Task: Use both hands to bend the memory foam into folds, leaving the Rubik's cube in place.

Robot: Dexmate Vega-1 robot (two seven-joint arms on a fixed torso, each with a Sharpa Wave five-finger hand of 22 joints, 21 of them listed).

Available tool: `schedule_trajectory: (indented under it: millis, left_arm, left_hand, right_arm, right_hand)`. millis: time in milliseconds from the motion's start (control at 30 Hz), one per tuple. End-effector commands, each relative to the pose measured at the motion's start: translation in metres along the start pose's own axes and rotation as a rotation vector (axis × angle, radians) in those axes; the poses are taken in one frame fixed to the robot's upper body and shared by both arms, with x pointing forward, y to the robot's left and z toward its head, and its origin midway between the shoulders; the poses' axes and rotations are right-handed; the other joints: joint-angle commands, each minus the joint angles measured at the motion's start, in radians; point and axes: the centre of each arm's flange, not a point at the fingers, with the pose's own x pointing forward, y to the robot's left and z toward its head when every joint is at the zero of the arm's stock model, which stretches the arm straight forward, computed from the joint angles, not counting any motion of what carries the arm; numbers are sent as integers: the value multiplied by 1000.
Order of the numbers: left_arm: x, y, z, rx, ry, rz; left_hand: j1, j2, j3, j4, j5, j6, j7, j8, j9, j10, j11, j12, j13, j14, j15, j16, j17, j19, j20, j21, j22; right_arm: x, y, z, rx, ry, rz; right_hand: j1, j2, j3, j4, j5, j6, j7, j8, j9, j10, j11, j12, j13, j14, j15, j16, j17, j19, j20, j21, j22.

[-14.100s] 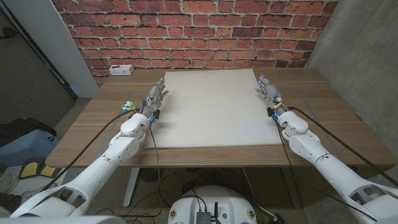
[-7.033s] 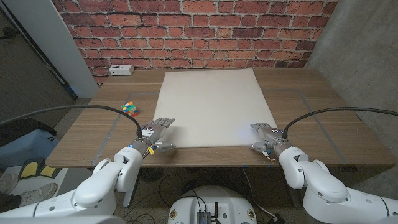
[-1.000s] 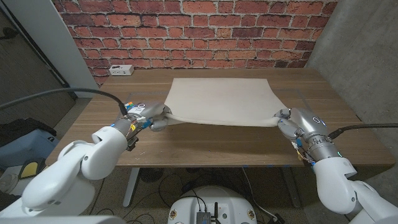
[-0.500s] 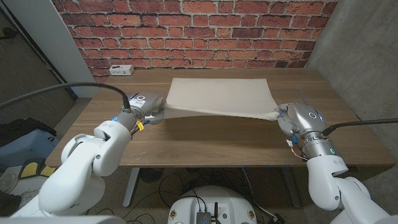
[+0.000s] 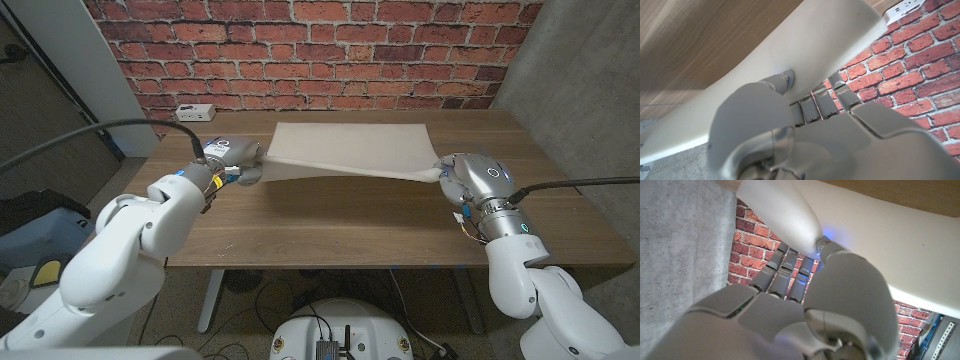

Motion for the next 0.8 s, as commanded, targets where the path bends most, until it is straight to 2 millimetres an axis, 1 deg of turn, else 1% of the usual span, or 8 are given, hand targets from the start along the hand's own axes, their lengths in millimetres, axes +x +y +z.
schedule_trajectory:
  millis: [33,200,400,500,633,700,733,800]
  left_arm:
    - [30,1,-17,-154,-91,-77]
    - [34,2,-14,-153,-111,-87]
    - [33,4,-14,-167,-127,-81]
    - [28,5,-13,-166,-135,-79]
    - [22,7,-12,-166,-145,-80]
    - [15,10,-10,-166,-156,-77]
    - [15,10,-10,-166,-156,-77]
    - [9,12,-8,-166,-171,-77]
  left_hand:
    - [10,14,14,3,5,11,17,6,1,78,-56,11,6,16,-101,5,3,0,4,8,3]
    - [10,14,16,0,5,13,21,5,-1,83,-52,13,10,24,-99,7,2,2,6,13,3]
    - [11,13,19,-3,4,18,22,5,-2,86,-52,15,14,31,-99,8,2,3,6,18,2]
    - [12,13,20,-5,4,20,28,5,-2,88,-53,15,16,33,-100,7,2,2,6,20,2]
    - [12,13,21,-6,4,21,28,4,-3,90,-47,16,18,37,-100,8,1,2,6,22,2]
    - [12,13,22,-7,4,22,29,3,-3,92,-48,17,19,38,-100,7,1,1,6,23,2]
    - [12,13,22,-8,4,23,30,4,-4,92,-48,17,20,38,-100,7,1,1,6,24,2]
    - [12,12,22,-8,3,24,30,3,-4,92,-49,17,21,38,-101,6,1,1,6,25,2]
  right_arm:
    - [26,-4,7,-20,-37,32]
    - [27,-5,9,-28,-35,48]
    - [19,-4,7,-23,-7,58]
    - [12,-4,6,-19,4,60]
    - [6,-4,7,-16,6,66]
    - [-1,-6,10,-22,7,66]
    - [-1,-6,10,-22,8,66]
    - [-9,-8,11,-24,11,63]
  right_hand:
    - [0,6,0,-6,-4,32,22,-1,2,5,1,-3,-2,-2,-158,-5,5,-1,-32,6,0]
    - [-1,8,0,-5,-4,35,26,-1,0,9,6,-2,-1,0,-158,-7,5,-1,-33,7,0]
    - [-2,9,1,-5,-4,37,28,-1,-1,14,7,0,0,3,-158,-10,5,0,-33,10,-1]
    - [-2,10,1,-6,-3,38,28,-1,-2,16,7,1,0,4,-158,-12,5,-1,-33,10,-1]
    - [-2,10,1,-6,-3,37,29,-1,-1,15,8,0,0,5,-158,-14,5,-1,-34,11,-1]
    - [-3,10,0,-5,-3,36,28,-1,-2,15,9,0,1,5,-157,-16,5,-3,-36,11,-1]
    - [-3,9,0,-5,-3,36,28,-1,-1,16,5,1,1,5,-157,-16,5,-3,-36,11,-1]
    - [-3,10,0,-6,-3,38,30,0,-1,17,10,0,1,6,-158,-16,6,-3,-36,12,-1]
